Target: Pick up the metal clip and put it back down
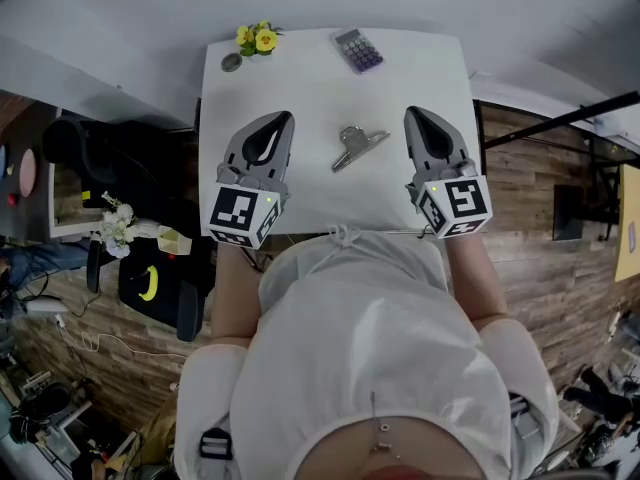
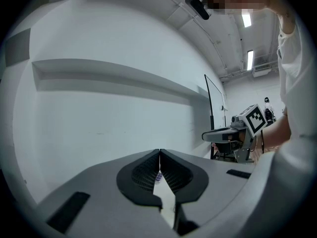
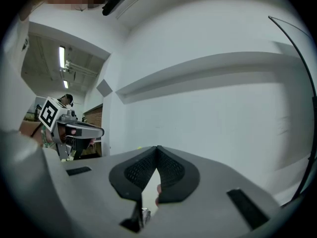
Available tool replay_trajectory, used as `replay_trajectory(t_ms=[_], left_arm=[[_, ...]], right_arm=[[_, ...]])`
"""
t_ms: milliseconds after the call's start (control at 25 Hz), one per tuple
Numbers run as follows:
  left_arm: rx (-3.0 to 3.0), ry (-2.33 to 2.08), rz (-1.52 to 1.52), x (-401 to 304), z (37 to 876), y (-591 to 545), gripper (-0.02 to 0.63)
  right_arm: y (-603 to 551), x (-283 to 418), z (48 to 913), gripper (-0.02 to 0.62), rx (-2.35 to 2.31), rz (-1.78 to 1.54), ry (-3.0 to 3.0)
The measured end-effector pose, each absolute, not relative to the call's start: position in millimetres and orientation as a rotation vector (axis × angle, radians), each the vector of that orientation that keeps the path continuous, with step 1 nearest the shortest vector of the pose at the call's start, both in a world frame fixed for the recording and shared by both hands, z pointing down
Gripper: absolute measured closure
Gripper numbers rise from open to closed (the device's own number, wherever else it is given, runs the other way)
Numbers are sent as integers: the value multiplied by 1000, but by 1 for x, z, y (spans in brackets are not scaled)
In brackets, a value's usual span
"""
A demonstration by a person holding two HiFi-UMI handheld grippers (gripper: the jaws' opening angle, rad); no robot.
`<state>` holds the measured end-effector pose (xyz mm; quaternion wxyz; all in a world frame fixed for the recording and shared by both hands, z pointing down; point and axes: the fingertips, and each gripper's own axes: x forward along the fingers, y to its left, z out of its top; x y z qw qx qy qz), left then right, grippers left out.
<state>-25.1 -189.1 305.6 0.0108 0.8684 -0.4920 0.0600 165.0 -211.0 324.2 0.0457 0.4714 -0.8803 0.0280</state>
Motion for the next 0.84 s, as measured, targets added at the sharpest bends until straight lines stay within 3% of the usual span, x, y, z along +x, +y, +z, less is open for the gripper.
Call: replay_trajectory(t_ms=[840], left_arm=[[2669, -1547, 215, -30, 317, -181, 588]], right_arm=[[-194, 152, 327, 597, 1411, 15, -2656]])
